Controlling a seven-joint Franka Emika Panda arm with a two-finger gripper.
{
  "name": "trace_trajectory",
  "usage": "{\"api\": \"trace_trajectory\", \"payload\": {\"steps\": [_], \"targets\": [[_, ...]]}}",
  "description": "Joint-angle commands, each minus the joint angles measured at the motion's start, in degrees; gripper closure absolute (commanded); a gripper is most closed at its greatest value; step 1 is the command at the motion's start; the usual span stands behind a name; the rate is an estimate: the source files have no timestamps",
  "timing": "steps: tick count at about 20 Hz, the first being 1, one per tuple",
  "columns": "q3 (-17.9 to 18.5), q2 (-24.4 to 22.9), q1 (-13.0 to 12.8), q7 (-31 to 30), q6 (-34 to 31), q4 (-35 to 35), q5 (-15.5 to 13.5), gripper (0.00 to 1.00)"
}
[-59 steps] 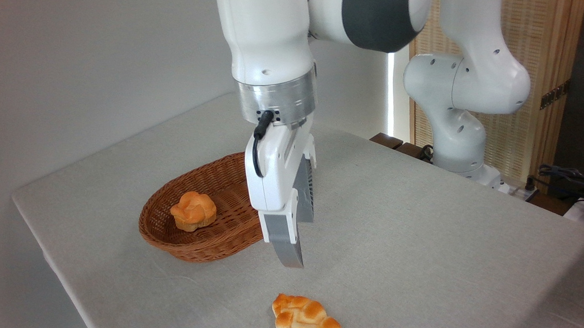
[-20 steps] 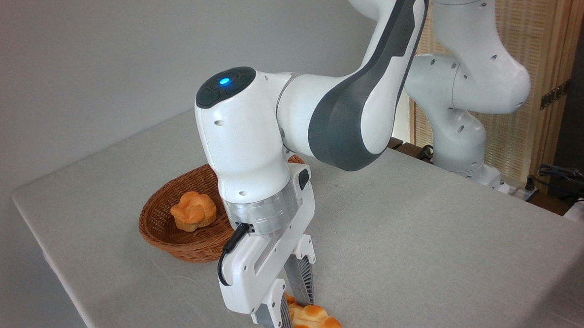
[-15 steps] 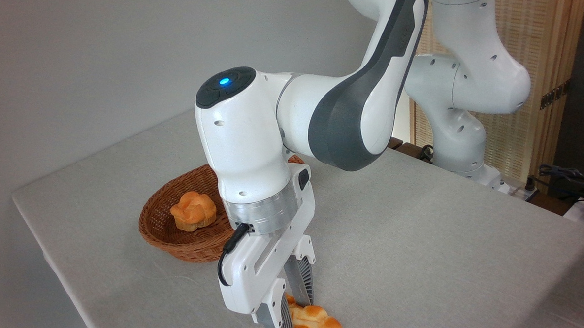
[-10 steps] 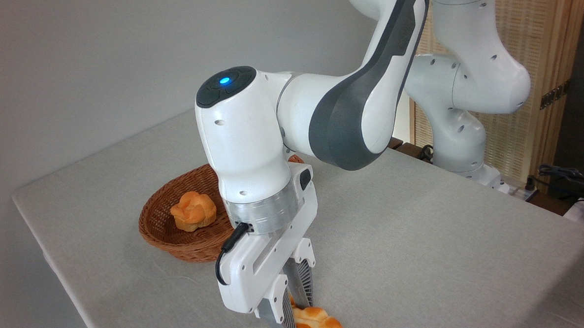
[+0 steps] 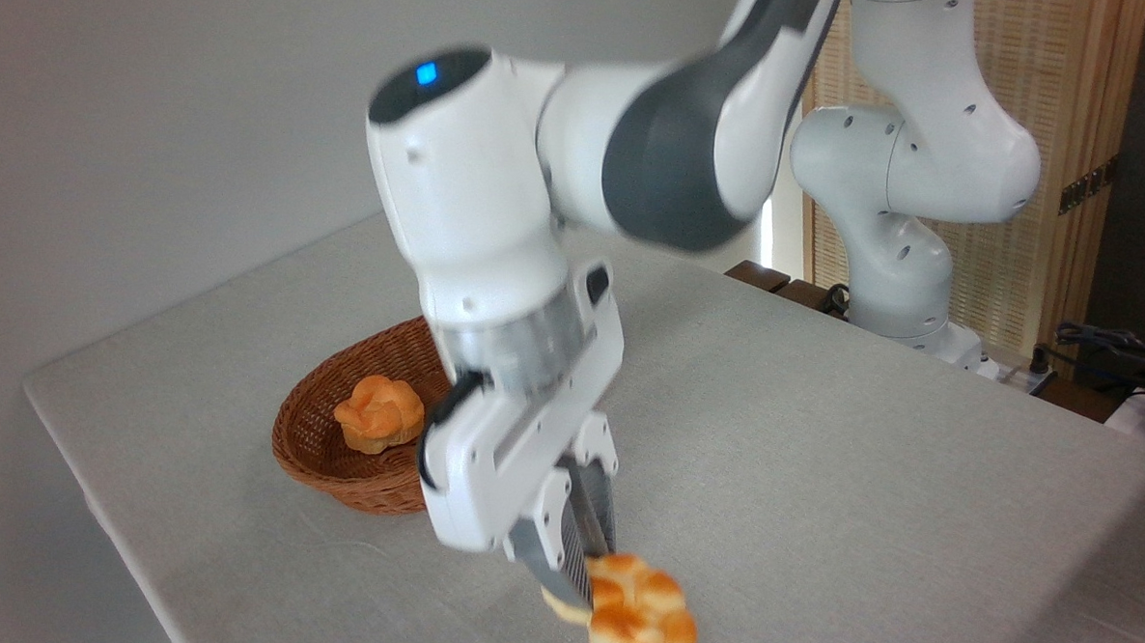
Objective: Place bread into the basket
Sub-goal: 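Lift the braided roll and carry it over the basket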
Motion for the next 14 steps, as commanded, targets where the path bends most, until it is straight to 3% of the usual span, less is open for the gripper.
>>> {"api": "trace_trajectory", "payload": {"steps": [1, 4, 10, 12, 14], "targets": [[-0.2, -1.2, 0.4, -4.0, -10.0, 6.9, -0.1, 0.80], [-3.6, -2.0, 0.4, -20.1, -15.9, 9.9, -2.0, 0.77], [-12.8, -4.8, 0.0, -53.5, -17.9, 8.3, -4.9, 0.75], [-15.0, -5.5, -1.6, -61.3, -18.3, 6.9, -5.6, 0.74], [-15.5, -7.1, -5.2, -69.0, -18.0, 4.2, -5.9, 0.74]]}}
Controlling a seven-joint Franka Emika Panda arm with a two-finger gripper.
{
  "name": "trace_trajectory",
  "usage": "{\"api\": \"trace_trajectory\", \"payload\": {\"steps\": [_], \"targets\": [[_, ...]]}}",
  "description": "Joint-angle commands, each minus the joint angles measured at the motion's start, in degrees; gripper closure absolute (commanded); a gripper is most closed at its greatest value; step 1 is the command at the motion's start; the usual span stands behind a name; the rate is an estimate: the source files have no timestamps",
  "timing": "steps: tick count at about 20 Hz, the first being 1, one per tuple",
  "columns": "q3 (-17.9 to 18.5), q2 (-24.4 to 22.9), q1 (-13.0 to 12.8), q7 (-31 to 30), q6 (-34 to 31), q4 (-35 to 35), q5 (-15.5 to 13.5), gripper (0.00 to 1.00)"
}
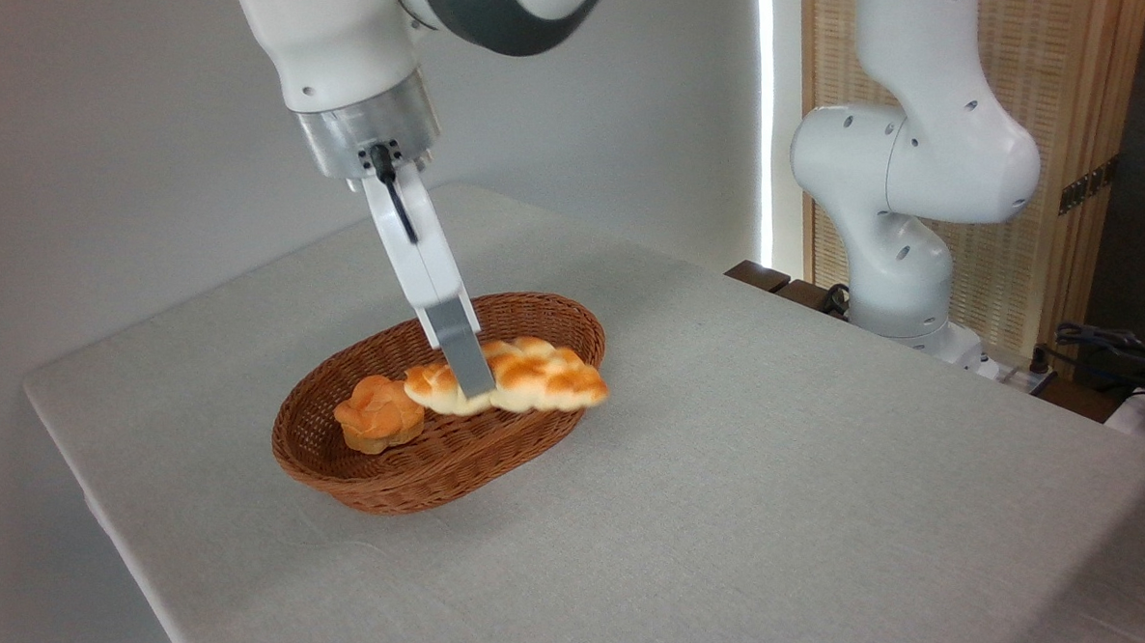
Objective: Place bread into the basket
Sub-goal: 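Lift the braided roll and carry it over the basket, then lower the braided roll into the basket beside the bun, then open the gripper and raise it above the basket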
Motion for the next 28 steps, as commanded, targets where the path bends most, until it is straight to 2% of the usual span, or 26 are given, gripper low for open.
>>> {"api": "trace_trajectory", "payload": {"steps": [1, 3, 5, 7, 9, 10, 11, 12, 13, 15, 16, 18, 28], "targets": [[-0.5, -4.0, -5.4, -13.5, -0.4, -5.3, -2.0, 0.71], [-0.5, -6.6, -7.6, -18.7, -0.1, -8.5, -4.1, 0.67], [-0.4, -7.1, -9.1, -25.3, 0.0, -10.1, -6.3, 0.66], [-0.4, -6.8, -9.4, -30.9, 2.9, -12.3, -8.6, 0.66], [-0.4, -6.7, -9.5, -35.6, 6.6, -13.9, -9.5, 0.66], [-0.5, -6.5, -9.5, -36.1, 7.5, -14.3, -9.5, 0.60], [-0.5, -6.4, -9.5, -36.2, 7.9, -14.5, -9.5, 0.50], [-0.4, -6.4, -9.5, -36.1, 8.3, -14.5, -9.4, 0.48], [-0.4, -6.4, -9.5, -35.8, 8.4, -14.4, -9.1, 0.39], [-0.3, -6.4, -9.4, -35.5, 9.2, -14.5, -8.3, 0.08], [-0.3, -6.4, -9.4, -35.5, 9.3, -14.5, -8.2, 0.03], [-0.1, -6.4, -9.4, -35.5, 9.3, -14.4, -8.1, 0.00], [0.3, -6.0, -9.2, -35.4, 9.3, -12.2, -7.7, 0.00]]}}
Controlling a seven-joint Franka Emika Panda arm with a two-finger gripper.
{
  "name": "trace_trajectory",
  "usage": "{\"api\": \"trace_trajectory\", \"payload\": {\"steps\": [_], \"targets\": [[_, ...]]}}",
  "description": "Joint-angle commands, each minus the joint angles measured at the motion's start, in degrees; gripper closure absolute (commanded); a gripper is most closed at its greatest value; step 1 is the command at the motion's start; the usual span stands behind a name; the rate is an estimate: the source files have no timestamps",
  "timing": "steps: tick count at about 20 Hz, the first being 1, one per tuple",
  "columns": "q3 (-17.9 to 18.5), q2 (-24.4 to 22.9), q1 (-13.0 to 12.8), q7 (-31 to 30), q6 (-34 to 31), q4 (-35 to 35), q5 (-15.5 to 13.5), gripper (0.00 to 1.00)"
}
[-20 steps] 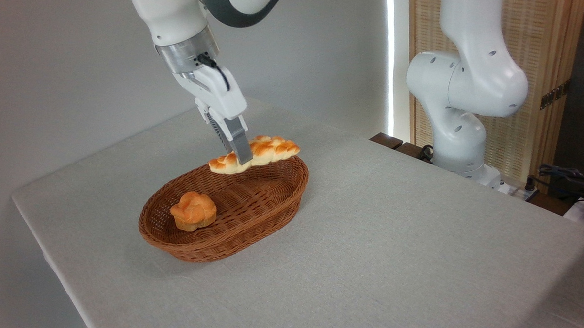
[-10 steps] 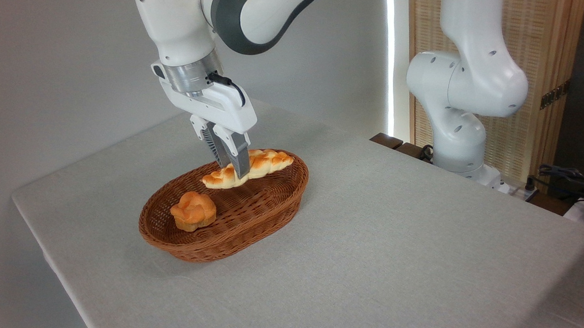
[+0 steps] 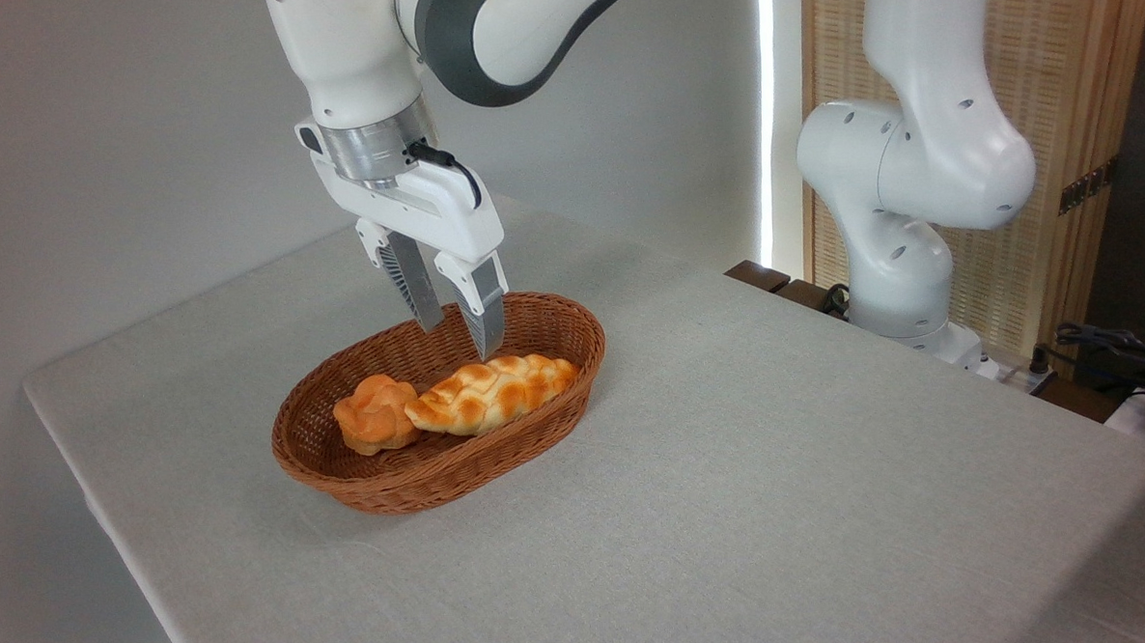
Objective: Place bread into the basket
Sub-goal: 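Open the gripper and raise it above the basket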
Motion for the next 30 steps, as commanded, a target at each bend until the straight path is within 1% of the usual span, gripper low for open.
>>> {"api": "trace_trajectory", "payload": {"steps": [1, 2, 3, 4, 5, 6, 9, 12, 15, 16, 17, 19, 22, 23, 24, 26, 27, 30], "targets": [[0.9, -0.2, 0.0, 0.0, 0.4, 2.8, 1.7, 0.00], [0.8, 0.3, 0.0, 1.8, 0.4, 4.3, 4.2, 0.00], [1.0, 0.6, 0.0, 4.2, 0.3, 5.9, 6.0, 0.00], [1.9, 0.7, 0.1, 6.2, 0.2, 7.4, 6.5, 0.00], [3.9, 0.9, 0.0, 7.6, -0.1, 8.6, 6.1, 0.00], [5.1, 0.8, 0.0, 8.7, -0.5, 9.5, 6.1, 0.00], [7.2, 0.6, 0.0, 11.6, -0.8, 10.8, 6.1, 0.00], [9.0, 0.6, 0.0, 14.2, -4.7, 13.0, 5.8, 0.00], [11.2, 0.4, 0.0, 18.9, -8.3, 14.9, 5.7, 0.00], [12.0, 0.2, 0.0, 19.6, -9.1, 15.2, 5.5, 0.00], [12.9, 0.1, 0.0, 19.7, -9.3, 15.6, 4.7, 0.00], [13.4, 0.4, 0.0, 19.6, -9.8, 16.9, 3.3, 0.00], [13.8, 1.8, 0.0, 19.6, -11.7, 19.4, 3.4, 0.00], [14.5, 2.2, -0.4, 19.6, -12.1, 20.3, 3.5, 0.00], [15.3, 2.4, -1.3, 19.6, -12.5, 21.2, 3.5, 0.00], [18.1, 3.0, -3.7, 19.6, -13.6, 21.7, 3.9, 0.00], [18.6, 3.0, -4.1, 19.8, -14.1, 21.7, 3.9, 0.00], [18.7, 3.0, -4.1, 19.8, -14.2, 21.7, 4.0, 0.00]]}}
